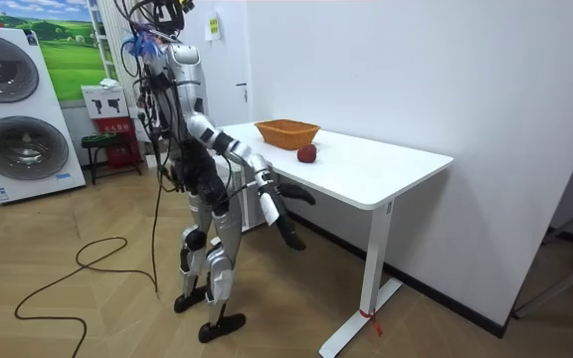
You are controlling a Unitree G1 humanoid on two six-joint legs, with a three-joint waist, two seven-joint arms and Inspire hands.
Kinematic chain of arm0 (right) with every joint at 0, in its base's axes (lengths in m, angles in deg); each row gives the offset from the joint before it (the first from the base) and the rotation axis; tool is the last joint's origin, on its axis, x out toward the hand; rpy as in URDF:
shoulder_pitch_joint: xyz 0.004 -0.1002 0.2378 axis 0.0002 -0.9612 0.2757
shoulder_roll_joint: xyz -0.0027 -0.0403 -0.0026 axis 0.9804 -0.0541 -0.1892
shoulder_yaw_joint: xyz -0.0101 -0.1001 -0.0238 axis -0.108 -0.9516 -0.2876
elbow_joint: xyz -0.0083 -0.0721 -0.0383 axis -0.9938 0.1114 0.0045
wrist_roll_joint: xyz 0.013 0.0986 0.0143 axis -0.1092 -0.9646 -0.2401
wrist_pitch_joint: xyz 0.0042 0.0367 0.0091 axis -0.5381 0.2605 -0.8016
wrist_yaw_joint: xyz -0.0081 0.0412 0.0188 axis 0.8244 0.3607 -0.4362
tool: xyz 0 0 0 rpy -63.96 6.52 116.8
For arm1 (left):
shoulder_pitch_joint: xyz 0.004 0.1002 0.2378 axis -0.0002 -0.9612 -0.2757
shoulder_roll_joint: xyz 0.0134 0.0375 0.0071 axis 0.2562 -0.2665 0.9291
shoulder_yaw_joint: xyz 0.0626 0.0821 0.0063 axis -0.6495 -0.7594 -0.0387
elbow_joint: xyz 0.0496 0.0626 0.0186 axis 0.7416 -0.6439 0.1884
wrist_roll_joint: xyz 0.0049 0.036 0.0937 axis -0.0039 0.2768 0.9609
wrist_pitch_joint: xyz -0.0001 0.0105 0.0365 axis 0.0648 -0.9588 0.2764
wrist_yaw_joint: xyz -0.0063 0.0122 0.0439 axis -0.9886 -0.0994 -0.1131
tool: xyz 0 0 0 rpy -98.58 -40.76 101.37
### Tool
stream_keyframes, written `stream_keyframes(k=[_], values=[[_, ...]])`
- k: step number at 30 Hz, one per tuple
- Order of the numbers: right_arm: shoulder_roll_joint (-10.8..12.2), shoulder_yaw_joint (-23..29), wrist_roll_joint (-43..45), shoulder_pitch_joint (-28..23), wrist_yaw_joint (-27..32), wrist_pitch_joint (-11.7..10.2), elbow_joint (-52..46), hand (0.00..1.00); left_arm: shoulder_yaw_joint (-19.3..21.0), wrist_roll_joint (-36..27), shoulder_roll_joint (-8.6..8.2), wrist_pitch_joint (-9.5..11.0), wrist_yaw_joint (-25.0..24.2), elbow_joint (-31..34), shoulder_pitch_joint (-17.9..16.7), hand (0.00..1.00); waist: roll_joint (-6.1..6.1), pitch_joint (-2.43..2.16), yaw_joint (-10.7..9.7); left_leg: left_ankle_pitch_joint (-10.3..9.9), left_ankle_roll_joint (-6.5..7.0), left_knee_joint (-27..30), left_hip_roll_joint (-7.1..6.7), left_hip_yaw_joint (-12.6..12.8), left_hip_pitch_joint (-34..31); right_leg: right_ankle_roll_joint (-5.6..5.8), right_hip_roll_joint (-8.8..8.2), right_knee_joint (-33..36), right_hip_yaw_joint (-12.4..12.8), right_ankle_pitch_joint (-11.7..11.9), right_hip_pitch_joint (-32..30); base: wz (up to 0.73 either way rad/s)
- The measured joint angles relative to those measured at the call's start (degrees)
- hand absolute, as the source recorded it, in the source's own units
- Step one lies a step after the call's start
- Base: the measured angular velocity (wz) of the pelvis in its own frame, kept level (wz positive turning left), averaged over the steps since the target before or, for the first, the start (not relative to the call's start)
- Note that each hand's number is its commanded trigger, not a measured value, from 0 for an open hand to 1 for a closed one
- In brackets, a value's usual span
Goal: Pick and place apple
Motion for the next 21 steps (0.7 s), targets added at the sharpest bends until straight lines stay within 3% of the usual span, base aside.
stream_keyframes(k=[6, 10, 12, 17, 21], values=[[-0.1, -2.0, 19.5, 0.1, 9.6, -3.4, -12.7, 0.0, -2.8, 0.0, 0.13, 0.1, 0.2, -0.5, -0.8, 0.0, -0.15, -0.03, 0.4, 0.0, 0.0, 0.2, 0.0, -0.6, -0.7, 0.03, 0.04, -0.8, -0.4, 0.1, -0.5, 0.03], [-0.2, -5.6, 30.1, -0.4, 12.6, -4.5, -18.2, 0.0, -5.3, 0.0, 0.21, 0.2, 0.3, -0.4, -0.9, 0.0, -0.04, -0.04, 0.4, 0.0, -0.03, 0.2, 0.05, -0.6, -1.3, -0.04, 0.09, -0.6, -0.5, 0.2, -1.0, 0.0], [-0.3, -8.4, 38.3, -0.6, 12.2, -5.0, -20.0, 0.0, -6.3, 0.0, 0.47, 0.7, 0.3, -0.3, -0.5, 0.0, -0.18, -0.04, 0.7, 0.0, -0.04, 0.1, 0.06, -0.8, -1.1, -0.05, 0.14, -0.9, -0.4, 0.2, -1.0, 0.0], [-0.4, -12.6, 44.3, -0.7, 7.5, -5.4, -21.7, 0.0, -6.9, -0.2, 0.96, 3.1, -0.4, 0.6, 0.5, 0.0, -0.39, -0.29, 1.7, 0.0, -0.04, -0.2, 0.11, -0.8, -0.6, -0.04, 0.15, -1.0, -0.8, 0.2, -0.6, 0.0], [-0.7, -17.0, 47.5, -0.9, 1.1, -5.4, -22.4, 0.0, -9.0, -0.1, 1.2, 3.2, -1.6, 0.5, 0.5, 0.0, -0.47, -0.12, 1.7, 0.0, -0.04, -0.3, 0.11, -0.8, -0.6, -0.04, 0.16, -1.1, -0.9, 0.2, -0.6, -0.01]])
